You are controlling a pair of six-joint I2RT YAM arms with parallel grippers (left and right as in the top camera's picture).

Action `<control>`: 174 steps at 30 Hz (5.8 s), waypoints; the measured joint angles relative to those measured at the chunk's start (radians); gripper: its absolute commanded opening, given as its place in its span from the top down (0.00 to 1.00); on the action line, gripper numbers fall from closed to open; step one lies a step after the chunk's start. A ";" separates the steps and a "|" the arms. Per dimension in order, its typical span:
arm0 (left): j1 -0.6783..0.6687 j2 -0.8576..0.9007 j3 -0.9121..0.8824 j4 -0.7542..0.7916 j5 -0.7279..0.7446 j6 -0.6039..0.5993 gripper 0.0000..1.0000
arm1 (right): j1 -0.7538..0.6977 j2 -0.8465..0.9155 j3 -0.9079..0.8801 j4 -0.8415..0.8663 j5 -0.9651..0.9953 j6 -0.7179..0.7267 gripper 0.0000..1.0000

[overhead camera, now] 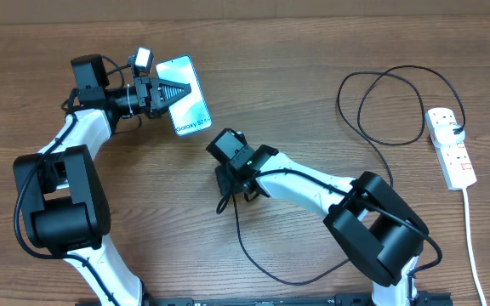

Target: Plug charger to phone and switch on socket

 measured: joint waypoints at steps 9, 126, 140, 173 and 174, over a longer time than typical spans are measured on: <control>0.000 0.000 0.000 0.000 0.000 0.000 0.96 | -0.010 0.000 0.000 -0.006 -0.013 0.006 0.96; -0.016 0.000 -0.002 0.008 -0.009 -0.216 0.96 | -0.299 -0.082 -0.005 0.547 -1.059 0.187 0.96; -0.013 0.000 -0.002 0.012 -0.035 -0.230 0.95 | -0.297 -0.082 -0.014 0.592 -1.025 0.241 0.96; -0.016 0.000 -0.002 0.008 -0.016 -0.237 0.96 | -0.311 -0.082 -0.022 0.706 -0.820 0.325 0.05; -0.018 0.000 -0.003 0.008 -0.013 -0.237 0.96 | -0.314 -0.082 -0.022 0.706 -0.819 0.321 0.03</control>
